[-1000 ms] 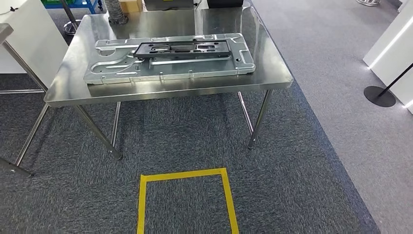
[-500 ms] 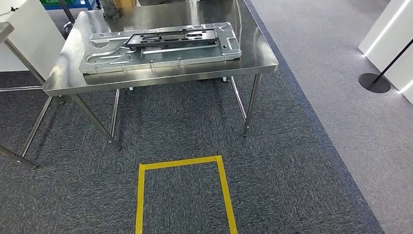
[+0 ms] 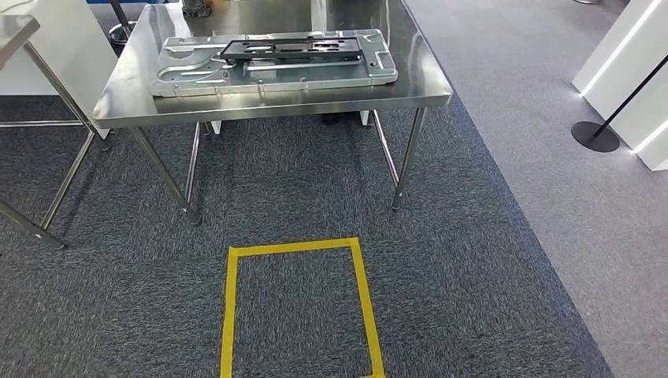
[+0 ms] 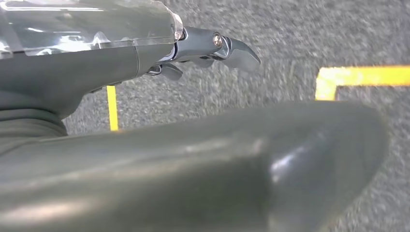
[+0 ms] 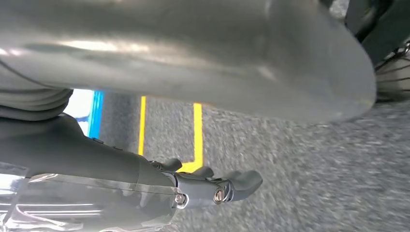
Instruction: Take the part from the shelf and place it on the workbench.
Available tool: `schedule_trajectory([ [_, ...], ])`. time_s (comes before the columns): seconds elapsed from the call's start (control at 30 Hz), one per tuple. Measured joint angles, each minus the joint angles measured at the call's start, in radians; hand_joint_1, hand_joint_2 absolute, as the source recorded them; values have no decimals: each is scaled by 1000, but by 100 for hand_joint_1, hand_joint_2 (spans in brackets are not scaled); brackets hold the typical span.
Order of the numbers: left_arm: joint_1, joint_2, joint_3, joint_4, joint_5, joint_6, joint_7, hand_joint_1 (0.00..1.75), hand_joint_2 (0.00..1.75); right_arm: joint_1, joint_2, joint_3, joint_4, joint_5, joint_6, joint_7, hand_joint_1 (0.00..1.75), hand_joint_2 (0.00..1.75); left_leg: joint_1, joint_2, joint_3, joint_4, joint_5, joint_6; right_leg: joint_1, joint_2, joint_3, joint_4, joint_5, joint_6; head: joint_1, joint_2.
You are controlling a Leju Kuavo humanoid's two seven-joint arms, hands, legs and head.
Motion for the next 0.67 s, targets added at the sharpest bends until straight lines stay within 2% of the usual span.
schedule_trajectory([
  [0.03,1,0,0,0,-1,-1,3,0,0,1,0,-2,0,-1,1,0,0,0,-1,0,-11,3,6,-1,-1,0,-12,50,-23,3,0,0],
  [0.07,1,0,0,0,-2,-2,7,0,0,1,0,-3,0,-2,3,0,0,0,-1,0,-20,7,10,-2,-2,0,-5,63,-27,5,0,0],
  [0.1,1,0,0,0,-4,-4,10,0,0,2,0,-5,0,-3,6,0,0,0,-1,0,-27,11,13,-3,-3,0,25,32,-12,4,0,0],
  [0.17,1,-2,0,0,-7,-6,14,0,0,2,0,-6,0,-5,9,2,0,0,-2,0,-37,22,14,-7,-3,0,122,-113,33,-3,0,0],
  [0.2,1,-3,0,0,-9,-8,16,0,0,1,0,-7,0,-6,9,3,0,0,-3,0,-40,28,14,-10,-2,0,161,-178,48,-10,0,0],
  [0.23,0,-4,-1,0,-10,-9,16,0,0,1,0,-8,0,-7,8,5,0,0,-5,0,-43,33,14,-14,1,0,184,-220,55,-16,0,0],
  [0.3,-1,-5,-1,0,-13,-10,16,0,0,1,0,-11,0,-9,5,11,0,0,-7,0,-48,36,17,-25,5,0,188,-238,57,-28,0,0],
  [0.37,-1,-4,-1,0,-15,-11,16,0,0,1,0,-16,0,-11,-3,18,0,0,-5,-2,-54,44,10,-35,1,-2,186,-244,64,-40,0,0],
  [0.4,-2,-4,-1,0,-16,-11,16,0,0,1,0,-19,0,-12,-7,22,0,44,-4,-4,-65,68,-8,-40,-2,-3,185,-249,68,-46,0,0],
  [0.43,-2,-4,-1,0,-17,-11,17,0,0,0,0,-22,0,-14,-12,25,0,87,-2,-6,-87,115,-37,-45,-4,-4,184,-252,72,-51,0,0],
  [0.5,-1,-4,-1,0,-18,-12,18,0,0,0,0,-29,0,-20,-22,33,0,175,3,-7,-151,254,-105,-53,-3,-5,177,-252,74,-55,0,0],
  [0.53,-1,-4,-2,0,-19,-13,19,0,0,0,0,-32,0,-22,-26,37,0,175,5,-7,-179,313,-125,-56,-3,-4,175,-251,75,-55,0,0],
  [0.57,0,-4,-2,0,-19,-13,20,0,0,1,0,-35,0,-23,-31,39,0,175,7,-7,-191,339,-124,-59,-3,-4,173,-249,76,-55,0,0],
  [0.6,0,-3,-2,0,-19,-14,21,0,0,1,0,-37,0,-23,-36,41,0,175,10,-7,-183,323,-104,-61,-3,-3,173,-247,76,-54,0,0],
  [0.63,0,-3,-2,0,-19,-14,22,0,0,1,1,-37,0,-21,-40,42,0,175,14,-7,-156,268,-68,-65,-5,-3,173,-244,75,-52,0,0],
  [0.67,0,-2,-2,0,-19,-14,23,0,0,1,1,-38,0,-19,-43,42,0,175,15,-7,-140,234,-48,-67,-5,-2,173,-242,75,-52,0,0],
])
